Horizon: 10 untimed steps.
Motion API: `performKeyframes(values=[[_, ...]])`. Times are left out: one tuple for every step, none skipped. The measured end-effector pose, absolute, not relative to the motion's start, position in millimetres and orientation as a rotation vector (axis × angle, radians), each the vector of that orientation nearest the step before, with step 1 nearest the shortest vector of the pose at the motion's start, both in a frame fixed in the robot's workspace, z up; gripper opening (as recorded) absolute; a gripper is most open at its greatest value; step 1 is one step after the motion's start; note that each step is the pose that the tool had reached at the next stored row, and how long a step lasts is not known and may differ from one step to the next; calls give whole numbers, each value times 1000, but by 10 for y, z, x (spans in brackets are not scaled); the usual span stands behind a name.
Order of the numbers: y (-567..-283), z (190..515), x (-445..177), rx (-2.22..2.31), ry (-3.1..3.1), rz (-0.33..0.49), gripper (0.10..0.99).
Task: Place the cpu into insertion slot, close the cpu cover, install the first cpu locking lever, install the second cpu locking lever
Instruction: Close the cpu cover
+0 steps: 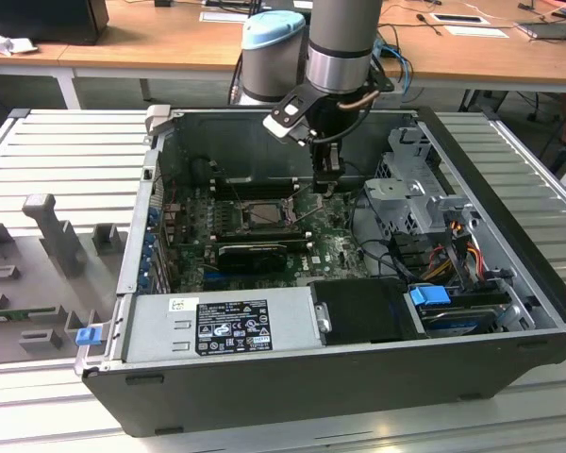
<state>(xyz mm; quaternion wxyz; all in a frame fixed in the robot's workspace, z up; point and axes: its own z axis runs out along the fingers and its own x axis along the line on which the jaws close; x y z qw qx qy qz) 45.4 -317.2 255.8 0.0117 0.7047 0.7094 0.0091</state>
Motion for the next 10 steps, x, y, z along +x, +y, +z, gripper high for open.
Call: performKeyframes(values=[[-3171, 2555, 477, 2197, 2212, 29, 106], [-3171, 2554, 492, 2197, 2213, 28, 106], [-3169, 2549, 528, 2197, 2213, 29, 106], [-3167, 2546, 550, 2197, 2213, 29, 106], [-3166, 2545, 566, 2197, 2213, 29, 106], [-3161, 2544, 585, 2197, 2213, 29, 106], [-3157, 2543, 599, 2196, 2213, 29, 106], [-3154, 2543, 613, 2196, 2213, 29, 106], [-3151, 2540, 626, 2196, 2214, 29, 106], [-3148, 2535, 646, 2196, 2214, 29, 106]])
